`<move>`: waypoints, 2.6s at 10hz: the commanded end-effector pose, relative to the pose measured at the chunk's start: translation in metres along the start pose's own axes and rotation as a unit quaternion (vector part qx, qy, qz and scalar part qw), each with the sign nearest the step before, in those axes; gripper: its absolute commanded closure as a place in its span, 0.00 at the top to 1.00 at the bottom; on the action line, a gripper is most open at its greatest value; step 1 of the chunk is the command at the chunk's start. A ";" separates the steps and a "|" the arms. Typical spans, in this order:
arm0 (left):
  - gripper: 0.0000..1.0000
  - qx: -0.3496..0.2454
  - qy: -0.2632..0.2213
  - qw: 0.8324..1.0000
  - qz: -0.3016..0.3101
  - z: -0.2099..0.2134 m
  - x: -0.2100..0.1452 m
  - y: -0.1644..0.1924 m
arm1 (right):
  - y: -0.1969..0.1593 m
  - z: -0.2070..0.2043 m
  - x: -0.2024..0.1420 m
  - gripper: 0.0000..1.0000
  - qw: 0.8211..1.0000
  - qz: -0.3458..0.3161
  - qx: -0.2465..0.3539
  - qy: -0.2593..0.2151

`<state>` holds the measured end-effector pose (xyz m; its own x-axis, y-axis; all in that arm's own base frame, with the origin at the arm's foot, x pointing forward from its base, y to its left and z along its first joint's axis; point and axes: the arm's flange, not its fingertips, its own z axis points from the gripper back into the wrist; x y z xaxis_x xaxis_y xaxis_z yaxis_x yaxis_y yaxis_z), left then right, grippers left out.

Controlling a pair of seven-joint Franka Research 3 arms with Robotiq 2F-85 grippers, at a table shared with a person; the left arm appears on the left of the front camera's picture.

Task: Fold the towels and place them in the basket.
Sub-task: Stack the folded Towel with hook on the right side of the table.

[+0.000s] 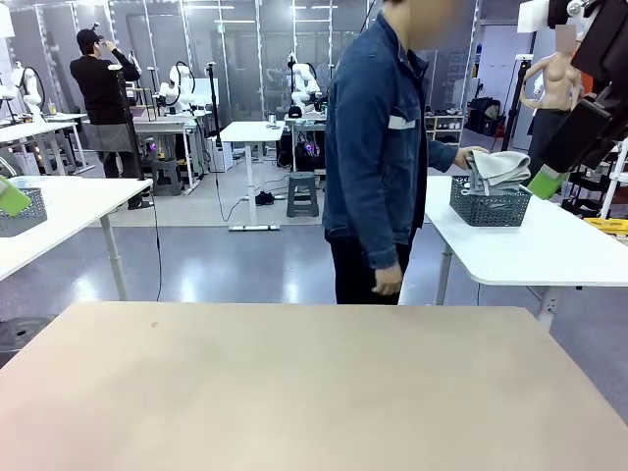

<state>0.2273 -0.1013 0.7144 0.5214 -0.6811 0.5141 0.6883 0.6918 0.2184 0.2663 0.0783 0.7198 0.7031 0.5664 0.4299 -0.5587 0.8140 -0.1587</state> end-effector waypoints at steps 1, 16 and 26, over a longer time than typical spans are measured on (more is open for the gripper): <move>1.00 0.004 -0.002 1.000 -0.002 0.002 0.001 -0.001 | 0.000 0.000 0.000 1.00 1.000 0.006 0.001 -0.001; 1.00 0.004 -0.002 1.000 -0.002 0.002 0.001 -0.001 | 0.000 0.000 0.000 1.00 1.000 0.006 0.001 -0.001; 1.00 0.004 -0.002 1.000 -0.002 0.002 0.001 -0.001 | 0.000 0.000 0.000 1.00 1.000 0.006 0.001 -0.001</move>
<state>0.2273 -0.1013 0.7144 0.5213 -0.6811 0.5141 0.6883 0.6917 0.2184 0.2663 0.0783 0.7198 0.7030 0.5665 0.4299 -0.5588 0.8140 -0.1587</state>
